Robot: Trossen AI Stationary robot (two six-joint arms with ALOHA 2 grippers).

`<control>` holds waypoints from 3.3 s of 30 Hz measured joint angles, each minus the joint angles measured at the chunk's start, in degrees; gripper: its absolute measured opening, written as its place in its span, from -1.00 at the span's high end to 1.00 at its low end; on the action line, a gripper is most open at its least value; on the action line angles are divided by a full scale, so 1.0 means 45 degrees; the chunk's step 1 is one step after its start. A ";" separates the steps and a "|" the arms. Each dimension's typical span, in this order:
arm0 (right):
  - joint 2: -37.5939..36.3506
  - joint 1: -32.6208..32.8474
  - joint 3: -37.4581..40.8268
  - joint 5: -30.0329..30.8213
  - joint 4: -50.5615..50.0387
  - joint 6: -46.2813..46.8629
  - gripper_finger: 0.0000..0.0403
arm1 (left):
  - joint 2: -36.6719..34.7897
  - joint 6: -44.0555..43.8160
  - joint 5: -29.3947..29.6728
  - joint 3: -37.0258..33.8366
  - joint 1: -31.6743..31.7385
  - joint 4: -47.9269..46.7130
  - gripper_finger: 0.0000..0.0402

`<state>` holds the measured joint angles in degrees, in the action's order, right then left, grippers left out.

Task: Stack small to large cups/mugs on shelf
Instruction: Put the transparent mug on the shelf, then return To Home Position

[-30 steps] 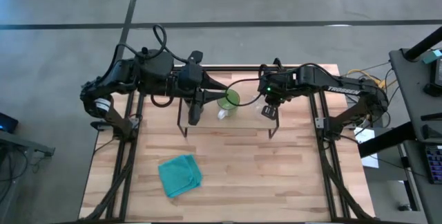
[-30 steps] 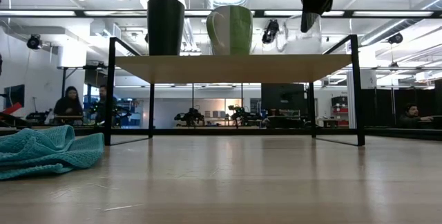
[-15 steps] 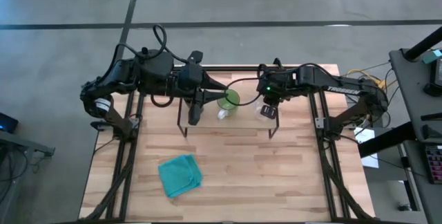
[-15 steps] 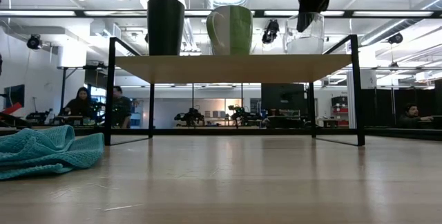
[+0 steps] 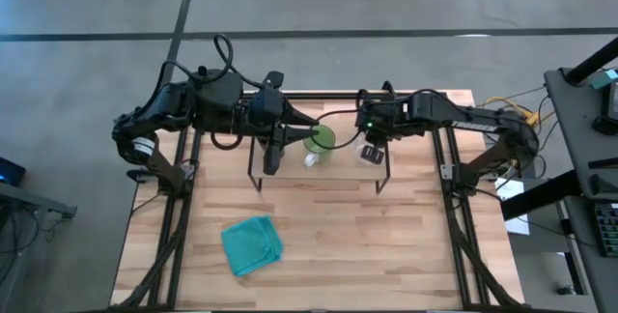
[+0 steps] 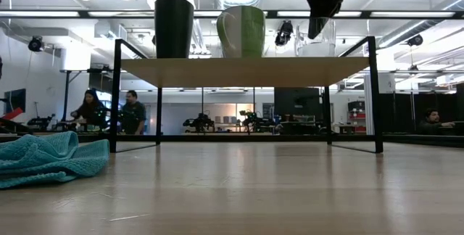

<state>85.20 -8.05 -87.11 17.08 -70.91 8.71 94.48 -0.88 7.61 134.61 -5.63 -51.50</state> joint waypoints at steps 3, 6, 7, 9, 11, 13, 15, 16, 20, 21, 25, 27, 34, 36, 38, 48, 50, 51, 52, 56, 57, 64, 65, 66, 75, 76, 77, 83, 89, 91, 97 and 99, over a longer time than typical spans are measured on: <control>0.0051 -0.0044 0.0000 0.0004 0.0091 -0.0140 0.64 | 0.0000 0.0005 -0.0002 0.0000 0.0000 0.0001 0.66; 0.0051 -0.0049 0.0000 0.0005 0.0504 -0.0185 0.66 | 0.0000 0.0005 -0.0002 0.0000 0.0000 0.0000 0.66; 0.0051 -0.0049 0.0000 0.0005 0.0605 -0.0185 0.66 | 0.0000 0.0005 0.0002 0.0000 0.0000 0.0000 0.66; 0.0030 -0.0049 0.0000 0.0000 0.0666 -0.0185 0.65 | 0.0000 0.0005 -0.0002 0.0000 0.0000 0.0002 0.66; 0.0007 -0.0049 0.0000 -0.0006 0.0593 -0.0185 0.64 | 0.0000 -0.0006 -0.0002 0.0000 0.0000 0.0000 0.66; 0.0007 -0.0049 0.0000 -0.0085 0.0519 -0.0209 0.64 | 0.0000 -0.0020 -0.0002 0.0000 0.0000 0.0000 0.66; 0.0007 -0.0045 0.0000 -0.0221 0.0472 -0.0284 0.64 | 0.0000 -0.0022 -0.0002 0.0000 0.0000 0.0000 0.66; 0.0005 -0.0017 0.0000 -0.0252 0.0476 -0.0287 0.65 | 0.0000 -0.0024 -0.0002 0.0000 0.0000 0.0000 0.66; -0.0061 0.0078 -0.0136 -0.0990 0.0364 -0.0287 0.68 | 0.0000 -0.0029 -0.0002 0.0000 0.0000 -0.0003 0.66; -0.0068 0.0122 -0.0237 -0.1210 0.0369 -0.0287 0.68 | 0.0000 -0.0029 -0.0002 0.0000 0.0000 -0.0005 0.66; -0.0095 0.0347 -0.0720 -0.1375 0.0133 -0.0368 0.68 | 0.0000 -0.0029 -0.0002 0.0000 0.0000 -0.0005 0.66; -0.0095 0.0463 -0.0948 -0.1379 0.0119 -0.0423 0.67 | 0.0000 -0.0029 -0.0002 0.0000 0.0000 -0.0005 0.66; -0.0095 0.0896 -0.1941 -0.1907 -0.1011 -0.0222 0.62 | 0.0000 -0.0039 -0.0002 0.0000 0.0000 -0.0008 0.66; -0.0095 0.1120 -0.2248 -0.2023 -0.1695 -0.0001 0.62 | 0.0000 -0.0039 -0.0002 0.0000 0.0000 -0.0010 0.66; -0.0095 0.1350 -0.2495 -0.2037 -0.2273 0.0444 0.63 | 0.0000 -0.0039 -0.0002 0.0000 0.0000 -0.0009 0.66; -0.0551 0.2815 -0.3721 -0.2158 -0.4288 0.2361 0.73 | -0.0409 -0.0034 0.0201 0.0000 -0.0010 -0.0069 0.66; -0.0946 0.3196 -0.4016 -0.2127 -0.4224 0.2654 0.78 | -0.0854 -0.0034 0.0582 0.0000 -0.0010 -0.0282 0.66; -0.1158 0.3385 -0.4206 -0.2127 -0.4274 0.2786 0.80 | -0.1080 -0.0037 0.0739 0.0007 -0.0010 -0.0426 0.66; -0.1379 0.3577 -0.4430 -0.2125 -0.4262 0.2912 0.83 | -0.1309 -0.0039 0.0795 0.0015 -0.0010 -0.0682 0.66; -0.2350 0.4198 -0.5174 -0.2127 -0.4241 0.2948 0.90 | -0.2084 -0.0039 0.0804 0.0017 0.0000 -0.1336 0.66; -0.2598 0.4302 -0.5358 -0.2127 -0.4251 0.2948 0.91 | -0.2258 -0.0041 0.0799 0.0013 0.0000 -0.1524 0.66; -0.4428 0.4371 -0.6005 -0.2132 -0.4226 0.4127 0.90 | -0.3833 -0.0042 0.0804 0.0010 0.0000 -0.3508 0.66; -0.4685 0.4371 -0.5971 -0.2124 -0.4229 0.4106 0.90 | -0.3996 -0.0053 0.0802 0.0010 0.0000 -0.3784 0.66; -0.4939 0.4371 -0.5933 -0.2123 -0.4232 0.3963 0.90 | -0.4156 -0.0060 0.0799 0.0010 0.0000 -0.4109 0.66; -0.6771 0.4371 -0.5525 -0.1720 -0.4230 0.3628 0.90 | -0.5109 -0.0908 0.0799 0.0005 0.0000 -0.6380 0.66; -0.6951 0.4371 -0.5433 -0.1679 -0.4233 0.3626 0.90 | -0.5147 -0.1154 0.0799 0.0005 0.0000 -0.6451 0.66; -0.7142 0.4371 -0.5317 -0.1592 -0.4231 0.3623 0.90 | -0.5183 -0.1427 0.0799 0.0005 0.0000 -0.6447 0.66; -0.8327 0.4371 -0.4212 -0.0668 -0.4022 0.3288 0.91 | -0.5302 -0.1748 0.0799 0.0000 0.0000 -0.6314 0.66; -0.9763 0.4371 -0.2330 -0.1047 -0.2266 0.2794 0.91 | -0.5516 -0.2220 0.0799 -0.0005 0.0000 -0.6302 0.66; -1.0319 0.4371 -0.1551 -0.1533 -0.1544 0.2502 0.91 | -0.5738 -0.2367 0.0798 -0.0005 0.0000 -0.6202 0.66; -1.2018 0.4371 0.0902 -0.2463 0.0474 0.2375 0.91 | -0.6378 -0.2343 0.0749 -0.0005 0.0000 -0.5948 0.66; -1.2549 0.4371 0.1659 -0.2468 0.1048 0.2449 0.91 | -0.6506 -0.2356 0.0741 -0.0043 0.0000 -0.5903 0.66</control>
<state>28.73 11.62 -79.65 5.98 -66.20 19.73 65.20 -11.49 10.94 134.41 -5.63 -78.07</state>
